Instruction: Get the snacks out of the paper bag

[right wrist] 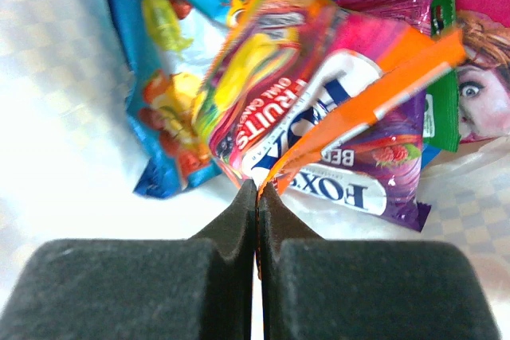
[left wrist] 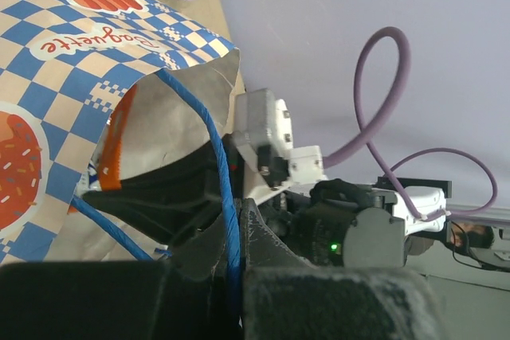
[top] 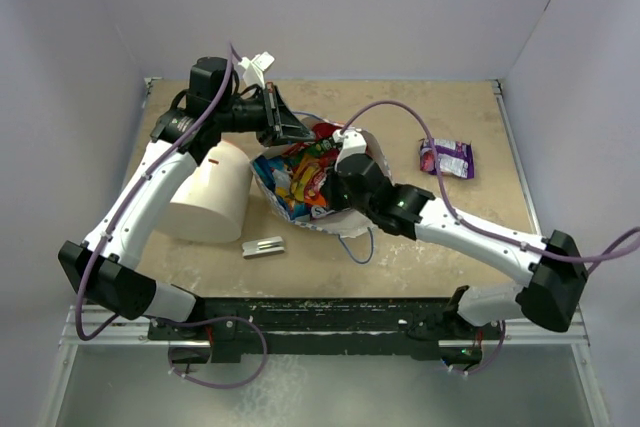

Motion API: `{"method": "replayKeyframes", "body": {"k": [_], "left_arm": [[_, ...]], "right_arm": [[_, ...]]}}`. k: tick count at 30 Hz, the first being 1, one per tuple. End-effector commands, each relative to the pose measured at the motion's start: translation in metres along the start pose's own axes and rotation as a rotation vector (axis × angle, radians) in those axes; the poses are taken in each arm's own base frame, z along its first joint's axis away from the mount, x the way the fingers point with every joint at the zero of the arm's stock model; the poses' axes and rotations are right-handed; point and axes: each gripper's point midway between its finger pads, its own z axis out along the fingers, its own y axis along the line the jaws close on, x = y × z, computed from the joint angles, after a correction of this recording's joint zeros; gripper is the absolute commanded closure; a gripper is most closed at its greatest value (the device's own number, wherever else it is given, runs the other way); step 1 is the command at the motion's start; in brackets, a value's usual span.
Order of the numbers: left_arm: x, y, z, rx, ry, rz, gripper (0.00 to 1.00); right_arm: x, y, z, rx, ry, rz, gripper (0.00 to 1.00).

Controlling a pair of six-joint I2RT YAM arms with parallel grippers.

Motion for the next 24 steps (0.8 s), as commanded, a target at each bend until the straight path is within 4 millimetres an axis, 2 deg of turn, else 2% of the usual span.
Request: {"method": "replayKeyframes", "body": {"k": [1, 8, 12, 16, 24], "left_arm": [[-0.002, -0.031, -0.013, 0.071, -0.028, 0.09, 1.0], [0.0, -0.026, -0.011, 0.069, -0.013, 0.085, 1.0], [0.003, -0.022, -0.01, 0.064, -0.004, 0.079, 1.0], [0.004, -0.02, -0.009, 0.059, 0.003, 0.077, 1.0], [0.005, -0.017, -0.007, 0.054, 0.014, 0.071, 1.0]], "right_arm": [[-0.029, 0.024, -0.034, -0.121, -0.031, 0.047, 1.0], [-0.063, 0.03, -0.073, -0.138, -0.056, 0.052, 1.0], [-0.092, 0.047, -0.105, -0.243, -0.122, 0.035, 1.0], [-0.11, 0.059, -0.135, -0.328, -0.152, -0.017, 1.0], [-0.153, 0.069, -0.195, -0.424, -0.257, -0.122, 1.0]]}}
